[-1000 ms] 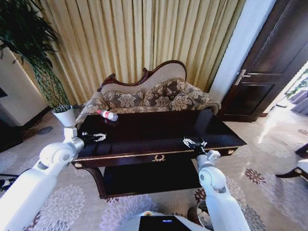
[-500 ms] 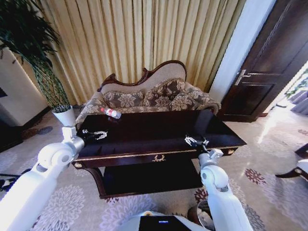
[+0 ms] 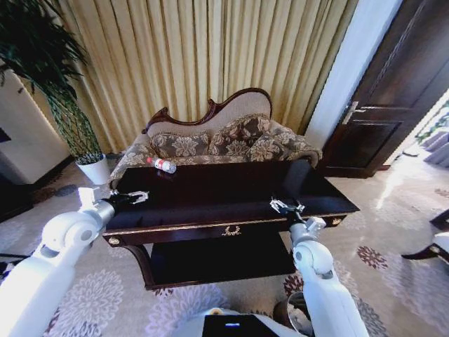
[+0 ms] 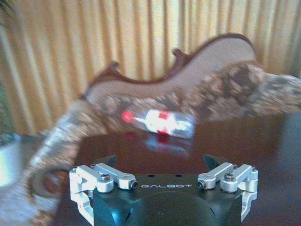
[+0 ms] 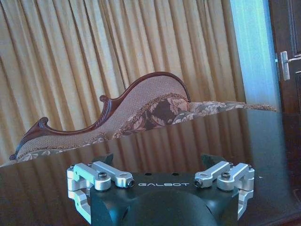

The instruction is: Move to the front of the table and place the trash on the table into the trash bin.

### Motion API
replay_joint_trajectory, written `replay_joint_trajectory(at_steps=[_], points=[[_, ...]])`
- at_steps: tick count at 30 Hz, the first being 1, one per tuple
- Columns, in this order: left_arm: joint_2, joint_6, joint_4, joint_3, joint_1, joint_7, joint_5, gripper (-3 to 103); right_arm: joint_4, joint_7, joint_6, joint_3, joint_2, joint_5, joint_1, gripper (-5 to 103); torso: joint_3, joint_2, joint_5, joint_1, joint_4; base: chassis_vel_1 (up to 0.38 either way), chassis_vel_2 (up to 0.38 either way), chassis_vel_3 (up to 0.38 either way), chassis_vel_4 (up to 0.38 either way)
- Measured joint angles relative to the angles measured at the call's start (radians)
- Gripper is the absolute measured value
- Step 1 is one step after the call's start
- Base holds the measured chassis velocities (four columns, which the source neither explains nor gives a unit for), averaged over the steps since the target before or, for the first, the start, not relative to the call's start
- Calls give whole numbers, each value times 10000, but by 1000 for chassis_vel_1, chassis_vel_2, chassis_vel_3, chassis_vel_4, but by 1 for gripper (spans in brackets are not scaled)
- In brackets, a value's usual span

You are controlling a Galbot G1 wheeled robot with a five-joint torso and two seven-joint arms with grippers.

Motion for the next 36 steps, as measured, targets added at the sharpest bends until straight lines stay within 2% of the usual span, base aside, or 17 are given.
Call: replay_joint_trajectory(at_steps=[1, 2, 4, 5, 7, 11, 13, 15, 17, 22, 25, 26, 28, 32, 34, 35, 36], points=[[0, -35, -4, -26, -64, -294, -9, 100, 0, 0, 0, -9, -1, 0, 0, 100, 0, 0, 0, 0, 0, 0, 0, 0, 0], [0, -35, -4, -26, -64, -294, -9, 100, 0, 0, 0, -9, -1, 0, 0, 100, 0, 0, 0, 0, 0, 0, 0, 0, 0], [-1, -76, -10, -19, -279, -1096, -262, 100, 2, 0, 0, -43, -1, 0, -1, 100, 0, -1, 0, 0, -3, 0, 0, 0, 0], [-1, -76, -10, -19, -279, -1096, -262, 100, 2, 0, 0, -43, -1, 0, -1, 100, 0, -1, 0, 0, -3, 0, 0, 0, 0], [13, -136, -40, -77, -508, -1711, -490, 100, 35, 0, 0, -87, 0, -14, 0, 100, 1, -1, 0, 0, -5, 0, 0, 0, 0], [74, -246, -15, -149, -582, -1842, -522, 100, 74, 0, -4, -95, -1, -19, -1, 100, 1, -1, 0, 0, -2, 0, 0, 0, 0], [238, -656, 544, -160, -1148, -2058, -678, 100, 238, 0, -128, -73, -18, -4, -62, 100, 0, 0, -2, -1, 0, 0, 0, 0, 0], [296, -725, 698, -51, -1433, -2266, -791, 100, 264, 0, -154, -78, -16, -1, -79, 100, 0, 0, -2, -1, -1, 0, 0, 0, 0], [450, -936, 1160, 319, -2161, -2703, -1089, 100, 285, 0, -180, -146, 15, -22, -90, 100, 1, -1, -1, 0, -6, 0, 0, 0, 0], [616, -1492, 1953, 819, -2838, -2581, -1151, 100, 343, 0, -207, -242, 53, -59, -81, 100, 2, -1, 2, 0, -3, 0, 0, 0, 0], [625, -2588, 3096, 1523, -3412, -2269, -1162, 100, 371, 0, -228, -302, 86, -88, -89, 100, 1, 0, -2, 0, -1, 0, 0, 0, 0], [625, -2588, 3096, 1523, -3412, -2269, -1162, 100, 371, 0, -228, -302, 86, -88, -89, 100, 1, 0, -2, 0, -1, 0, 0, 0, 0], [434, -2949, 3909, 2068, -3987, -2339, -1161, 100, 378, 0, -250, -345, 108, -99, -93, 100, 1, 0, -2, 0, 1, 0, 0, 0, 0], [186, -2983, 4635, 2799, -4792, -2595, -1098, 100, 437, 0, -310, -348, 98, -106, -112, 100, 2, -1, -2, 0, 0, 0, 0, 0, 0], [-153, -2913, 5393, 3751, -6059, -3062, -1074, 100, 508, 0, -381, -273, 58, -105, -165, 100, 1, -1, -1, 0, -5, 0, 0, 0, 0], [-153, -2913, 5393, 3751, -6059, -3062, -1074, 100, 508, 0, -381, -273, 58, -105, -165, 100, 1, -1, -1, 0, -5, 0, 0, 0, 0], [-319, -2732, 5640, 4111, -6618, -3344, -1130, 100, 525, 0, -392, -210, 22, -99, -214, 100, 2, -1, 1, 0, -7, 0, 0, 0, 0]])
